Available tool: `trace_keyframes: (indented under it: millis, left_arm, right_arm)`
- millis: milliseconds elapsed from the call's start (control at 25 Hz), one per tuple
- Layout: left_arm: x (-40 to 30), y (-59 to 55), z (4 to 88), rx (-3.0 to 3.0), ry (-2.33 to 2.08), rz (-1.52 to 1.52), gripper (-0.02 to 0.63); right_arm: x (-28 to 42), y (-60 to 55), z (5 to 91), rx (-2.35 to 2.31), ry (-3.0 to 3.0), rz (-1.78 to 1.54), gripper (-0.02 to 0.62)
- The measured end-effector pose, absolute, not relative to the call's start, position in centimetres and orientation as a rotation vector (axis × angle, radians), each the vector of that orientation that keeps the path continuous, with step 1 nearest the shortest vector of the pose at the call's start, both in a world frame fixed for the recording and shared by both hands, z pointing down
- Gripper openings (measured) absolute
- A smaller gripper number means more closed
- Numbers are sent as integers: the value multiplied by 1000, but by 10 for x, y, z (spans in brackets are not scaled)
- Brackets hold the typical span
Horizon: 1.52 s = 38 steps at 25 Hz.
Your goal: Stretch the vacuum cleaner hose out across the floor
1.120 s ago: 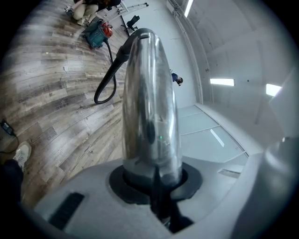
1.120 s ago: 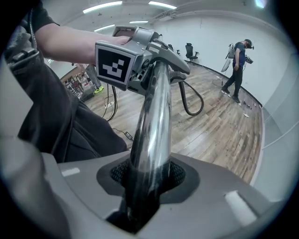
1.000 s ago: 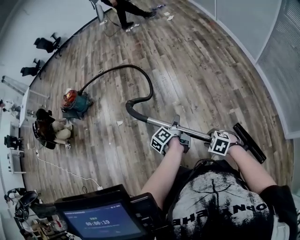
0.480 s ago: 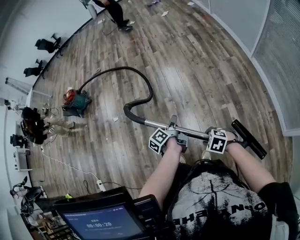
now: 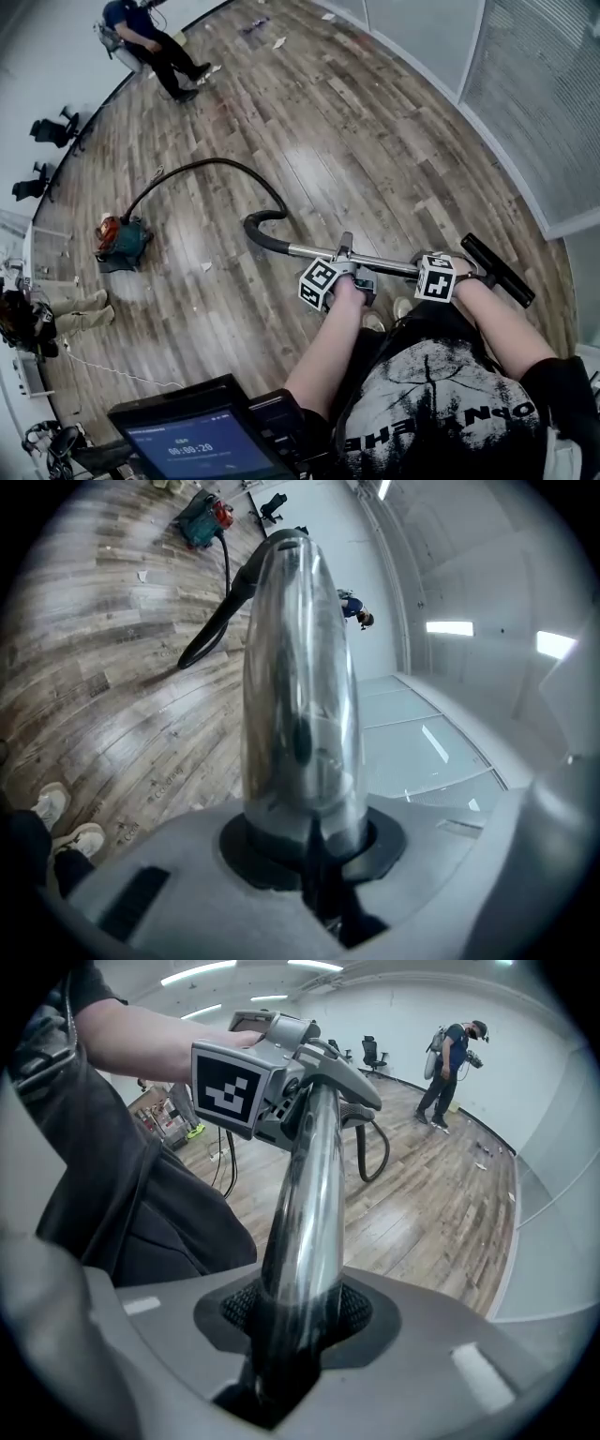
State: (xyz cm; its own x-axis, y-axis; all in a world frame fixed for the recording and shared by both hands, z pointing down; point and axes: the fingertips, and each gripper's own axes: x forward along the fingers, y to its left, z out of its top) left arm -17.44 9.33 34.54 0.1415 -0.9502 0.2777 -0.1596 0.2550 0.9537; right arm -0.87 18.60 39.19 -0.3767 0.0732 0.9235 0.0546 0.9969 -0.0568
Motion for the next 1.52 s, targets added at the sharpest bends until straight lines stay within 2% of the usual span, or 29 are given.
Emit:
trace_keyframes:
  millis: [560, 1160, 1520]
  left_arm:
    - [-102, 100, 376, 1130, -1276, -784, 52]
    - [73, 75, 410, 1045, -1382, -761, 52]
    - [102, 69, 444, 1046, -1289, -707, 52]
  right_arm:
    - [62, 196, 412, -111, -1932, 79, 141]
    - [243, 163, 445, -240, -1962, 111, 141]
    - [266, 169, 469, -171, -1917, 186, 141]
